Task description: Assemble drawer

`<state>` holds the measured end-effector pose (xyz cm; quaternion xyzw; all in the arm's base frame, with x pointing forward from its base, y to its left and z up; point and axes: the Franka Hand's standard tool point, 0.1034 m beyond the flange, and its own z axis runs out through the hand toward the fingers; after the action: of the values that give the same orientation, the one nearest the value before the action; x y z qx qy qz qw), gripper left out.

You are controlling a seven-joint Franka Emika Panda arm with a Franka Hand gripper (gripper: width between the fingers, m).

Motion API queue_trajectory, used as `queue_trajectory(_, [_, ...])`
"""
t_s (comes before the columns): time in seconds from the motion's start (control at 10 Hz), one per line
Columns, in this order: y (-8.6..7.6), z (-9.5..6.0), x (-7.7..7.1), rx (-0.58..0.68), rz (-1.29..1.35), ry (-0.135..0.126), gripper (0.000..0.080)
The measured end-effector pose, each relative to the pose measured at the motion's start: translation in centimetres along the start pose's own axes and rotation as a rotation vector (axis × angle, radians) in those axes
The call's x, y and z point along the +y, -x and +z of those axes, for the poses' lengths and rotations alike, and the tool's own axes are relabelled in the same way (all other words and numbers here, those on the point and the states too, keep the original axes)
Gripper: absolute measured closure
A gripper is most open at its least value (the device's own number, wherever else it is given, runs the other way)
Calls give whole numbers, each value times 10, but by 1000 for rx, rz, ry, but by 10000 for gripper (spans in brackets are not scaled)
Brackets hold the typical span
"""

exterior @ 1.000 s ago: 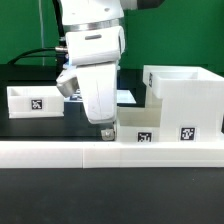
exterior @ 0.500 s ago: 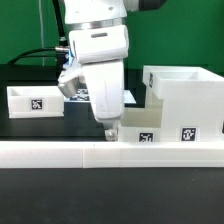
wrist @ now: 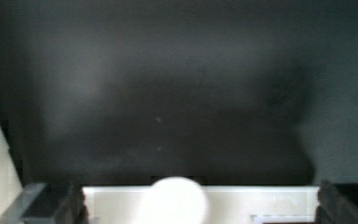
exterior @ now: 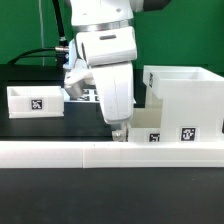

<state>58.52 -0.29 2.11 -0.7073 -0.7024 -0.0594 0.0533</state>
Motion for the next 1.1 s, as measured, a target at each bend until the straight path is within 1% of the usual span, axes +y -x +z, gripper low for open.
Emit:
queue_trajectory(0.2, [-13, 1, 0, 9, -18, 4, 151])
queue_trajectory(0.6, [-39, 4, 1, 19, -51, -1, 151])
queue_trajectory(0.9, [-38, 4, 1, 17, -43, -2, 151])
queue_trajectory(1.0, [-28, 3, 2, 13, -46, 0, 151])
queue_trajectory(1.1, [-10, 0, 3, 6, -37, -1, 151])
